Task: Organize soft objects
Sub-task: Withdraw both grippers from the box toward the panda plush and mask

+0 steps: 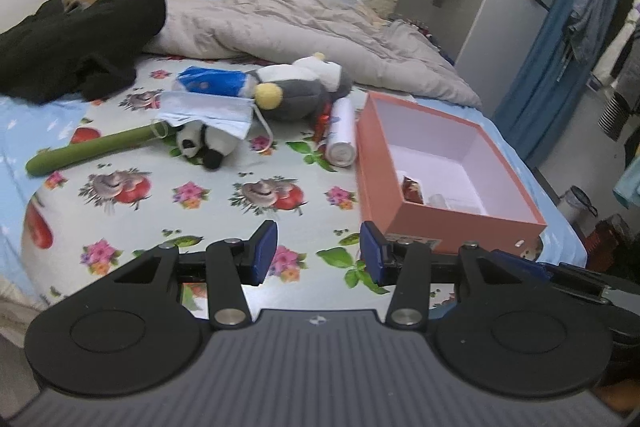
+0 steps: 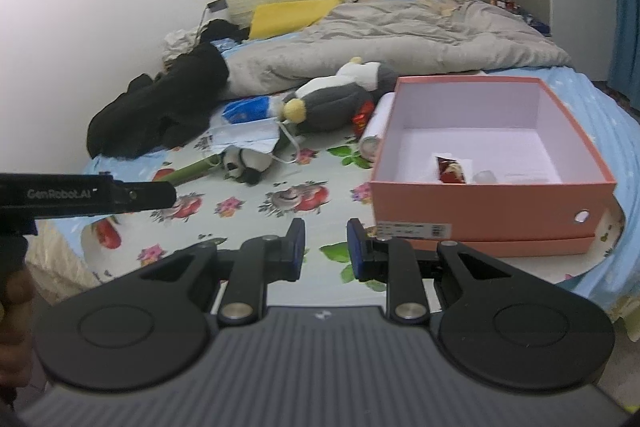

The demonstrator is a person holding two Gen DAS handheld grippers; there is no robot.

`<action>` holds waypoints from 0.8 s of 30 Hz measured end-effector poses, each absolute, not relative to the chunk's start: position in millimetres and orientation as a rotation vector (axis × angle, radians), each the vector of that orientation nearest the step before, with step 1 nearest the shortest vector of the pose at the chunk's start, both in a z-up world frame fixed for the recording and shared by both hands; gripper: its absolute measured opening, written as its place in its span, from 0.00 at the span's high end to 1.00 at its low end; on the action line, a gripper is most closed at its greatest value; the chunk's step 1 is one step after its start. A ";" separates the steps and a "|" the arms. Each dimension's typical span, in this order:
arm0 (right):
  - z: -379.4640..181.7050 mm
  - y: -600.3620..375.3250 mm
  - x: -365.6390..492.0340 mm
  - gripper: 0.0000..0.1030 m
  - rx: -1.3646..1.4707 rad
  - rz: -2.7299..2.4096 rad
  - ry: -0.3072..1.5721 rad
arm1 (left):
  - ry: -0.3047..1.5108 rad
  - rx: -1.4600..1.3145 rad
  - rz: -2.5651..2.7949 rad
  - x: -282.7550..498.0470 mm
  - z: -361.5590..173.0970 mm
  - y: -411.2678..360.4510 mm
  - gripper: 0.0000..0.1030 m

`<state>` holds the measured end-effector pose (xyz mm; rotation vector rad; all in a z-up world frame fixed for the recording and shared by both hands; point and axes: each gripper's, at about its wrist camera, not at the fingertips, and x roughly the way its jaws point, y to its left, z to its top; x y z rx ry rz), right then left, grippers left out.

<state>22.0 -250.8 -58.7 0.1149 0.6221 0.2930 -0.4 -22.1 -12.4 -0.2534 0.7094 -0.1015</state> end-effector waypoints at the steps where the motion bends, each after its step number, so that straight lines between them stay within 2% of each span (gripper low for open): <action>1: -59.5 -247.6 22.2 0.75 0.111 0.300 0.624 | 0.709 -0.260 -0.097 -2.5 -13.9 -18.4 0.50; 24: -82.9 -199.3 69.3 0.75 0.059 0.378 0.658 | 0.765 -0.342 0.015 33.6 -77.3 46.3 0.50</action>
